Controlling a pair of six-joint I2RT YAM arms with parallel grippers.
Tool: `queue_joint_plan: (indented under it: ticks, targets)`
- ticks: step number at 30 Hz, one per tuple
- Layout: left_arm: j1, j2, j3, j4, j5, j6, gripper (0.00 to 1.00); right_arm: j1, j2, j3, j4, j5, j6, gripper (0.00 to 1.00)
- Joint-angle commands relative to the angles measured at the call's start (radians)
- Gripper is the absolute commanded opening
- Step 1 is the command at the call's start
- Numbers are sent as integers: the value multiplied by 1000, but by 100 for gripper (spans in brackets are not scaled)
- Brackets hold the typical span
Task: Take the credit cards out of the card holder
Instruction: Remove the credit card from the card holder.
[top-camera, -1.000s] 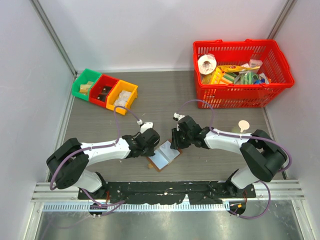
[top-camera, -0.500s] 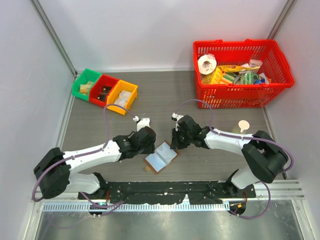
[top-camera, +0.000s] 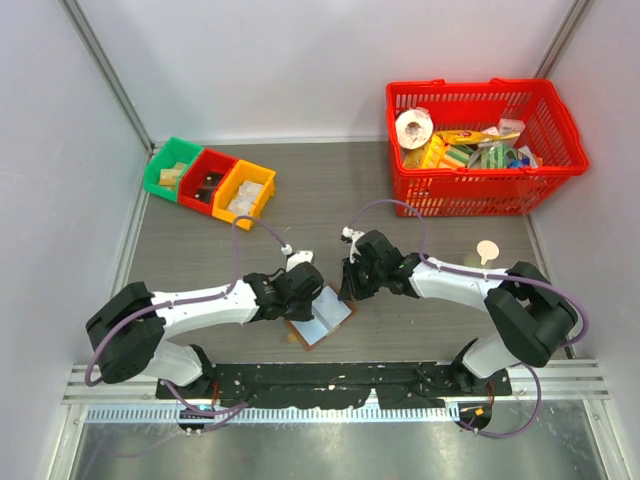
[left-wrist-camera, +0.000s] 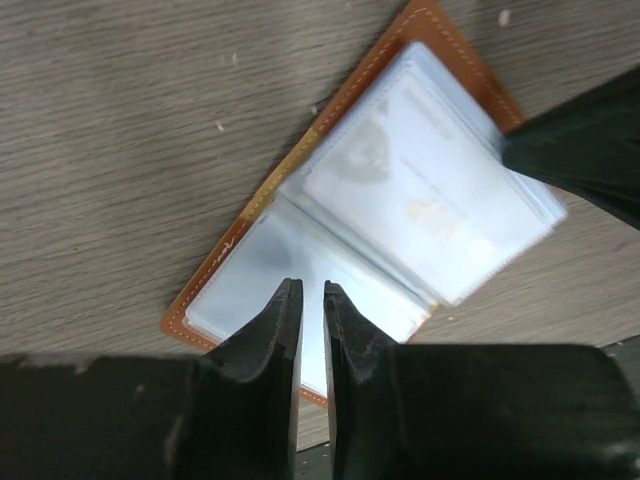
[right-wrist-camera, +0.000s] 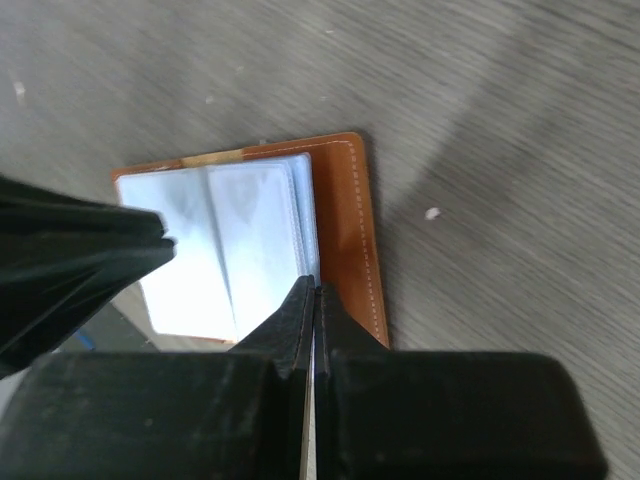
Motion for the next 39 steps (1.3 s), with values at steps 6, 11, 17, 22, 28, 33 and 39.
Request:
queue_joint_plan:
  ticks: [6,11,17,22,28,33,39]
  targets:
    - [8,57,-45,21,-70,-3,9,8,-92,19,114,-247,23,1]
    - [13,37,-71,45,-80,-14,7,33,-70,33,83,-200,17,1]
    - [16,8,-88,53,-85,-21,6,54,-61,47,-23,10,-35,36]
    - [20,7,-101,64,-80,-29,5,103,-4,64,-27,49,-38,49]
    - [43,7,-137,102,-39,-37,3,137,39,67,-1,59,-23,49]
    - [70,19,-158,148,2,-34,3,141,57,61,8,30,-20,46]
    - [76,48,-155,171,32,-29,2,149,77,56,54,-34,0,45]
